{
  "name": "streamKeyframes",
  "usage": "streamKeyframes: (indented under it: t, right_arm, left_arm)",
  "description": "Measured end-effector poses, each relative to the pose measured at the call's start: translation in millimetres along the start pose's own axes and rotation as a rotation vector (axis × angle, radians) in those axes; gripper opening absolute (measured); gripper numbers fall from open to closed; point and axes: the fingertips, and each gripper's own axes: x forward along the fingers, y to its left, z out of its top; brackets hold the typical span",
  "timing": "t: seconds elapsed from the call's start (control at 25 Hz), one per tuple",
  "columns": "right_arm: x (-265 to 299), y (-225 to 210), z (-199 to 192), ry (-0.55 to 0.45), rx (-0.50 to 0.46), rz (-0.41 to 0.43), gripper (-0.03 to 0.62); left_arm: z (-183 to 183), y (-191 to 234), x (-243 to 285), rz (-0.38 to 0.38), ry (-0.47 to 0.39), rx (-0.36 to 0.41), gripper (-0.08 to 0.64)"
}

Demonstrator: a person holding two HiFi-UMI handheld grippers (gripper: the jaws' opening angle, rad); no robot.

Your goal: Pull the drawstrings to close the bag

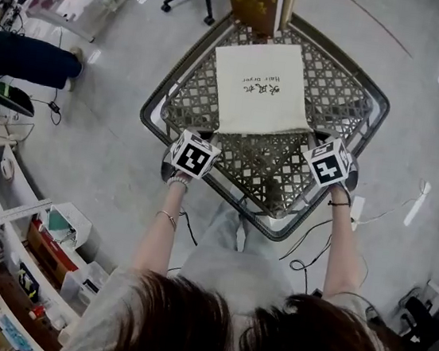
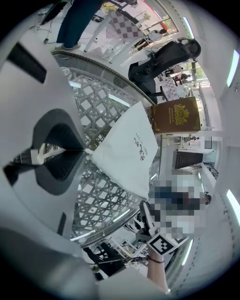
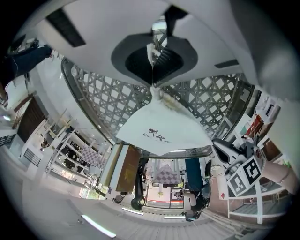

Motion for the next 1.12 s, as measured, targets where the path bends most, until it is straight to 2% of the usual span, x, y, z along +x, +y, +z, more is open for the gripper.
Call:
streamKeyframes:
  t: [0.2,0.4,0.6,1.12]
  right_arm:
    - [-15,-6,11,-0.041,0.022,-0.02,0.025]
    - [-33,-14,24,-0.082,0.05,-0.052,0.025]
    - [-49,-20,37,-0.119,0.088,-0.076,0.025]
    - [-88,-36,70,-0.191,0.024,-0.112,0.025]
  left_arm:
    - [9,0,-12,0.004,-0.038,-0.003,0.027]
    - [21,0,-30,-0.016,-0.091,-0.058,0.028]
    - [37,6,-49,0.013,-0.138,-0.034,0.026]
    - [74,22,-91,0.06,-0.218,0.023,0.027]
